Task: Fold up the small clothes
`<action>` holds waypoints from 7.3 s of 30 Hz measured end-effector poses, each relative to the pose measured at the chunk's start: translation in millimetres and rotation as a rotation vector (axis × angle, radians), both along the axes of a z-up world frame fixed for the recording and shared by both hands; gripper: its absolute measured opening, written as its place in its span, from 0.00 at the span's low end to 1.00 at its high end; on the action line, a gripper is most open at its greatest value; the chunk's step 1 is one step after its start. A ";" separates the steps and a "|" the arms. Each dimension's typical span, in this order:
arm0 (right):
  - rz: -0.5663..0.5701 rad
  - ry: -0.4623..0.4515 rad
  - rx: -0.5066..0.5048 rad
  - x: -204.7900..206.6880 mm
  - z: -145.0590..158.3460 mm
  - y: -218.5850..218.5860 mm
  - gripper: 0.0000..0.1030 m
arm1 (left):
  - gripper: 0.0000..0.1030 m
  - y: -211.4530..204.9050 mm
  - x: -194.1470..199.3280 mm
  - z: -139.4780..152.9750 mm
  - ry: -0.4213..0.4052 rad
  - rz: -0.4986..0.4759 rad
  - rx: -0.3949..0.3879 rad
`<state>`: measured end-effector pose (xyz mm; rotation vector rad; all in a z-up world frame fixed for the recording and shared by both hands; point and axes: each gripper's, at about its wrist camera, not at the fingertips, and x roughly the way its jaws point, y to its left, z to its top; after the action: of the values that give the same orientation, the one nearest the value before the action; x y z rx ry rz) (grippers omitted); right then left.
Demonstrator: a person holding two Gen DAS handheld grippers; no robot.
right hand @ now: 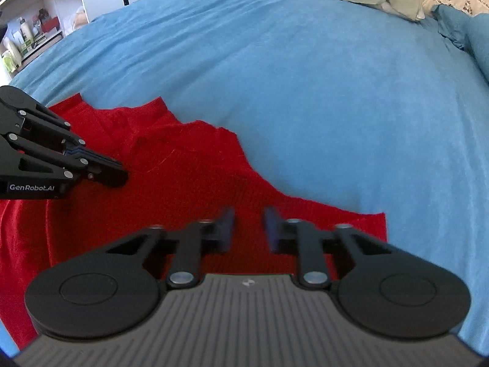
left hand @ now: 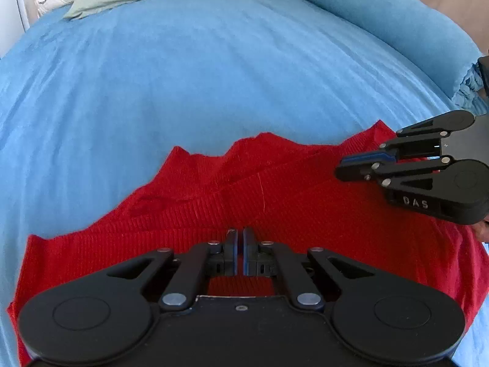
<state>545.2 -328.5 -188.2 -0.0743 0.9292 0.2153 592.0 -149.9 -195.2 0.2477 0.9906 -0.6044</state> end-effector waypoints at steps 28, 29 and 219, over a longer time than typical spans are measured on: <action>-0.083 -0.103 0.056 -82.5 10.2 -11.4 0.78 | 0.74 114.9 -67.2 5.4 -0.080 0.298 -0.005; -0.090 -0.087 0.041 -84.3 1.7 -14.0 0.79 | 0.74 122.4 -70.4 1.2 -0.080 0.301 -0.016; -0.269 0.251 0.443 -278.8 52.4 -36.5 0.37 | 0.27 78.2 -248.8 23.5 0.163 0.098 -0.011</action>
<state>266.4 -365.0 -135.9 0.4937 1.1101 0.1784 343.2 -71.8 -171.7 0.1408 1.1488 -0.5471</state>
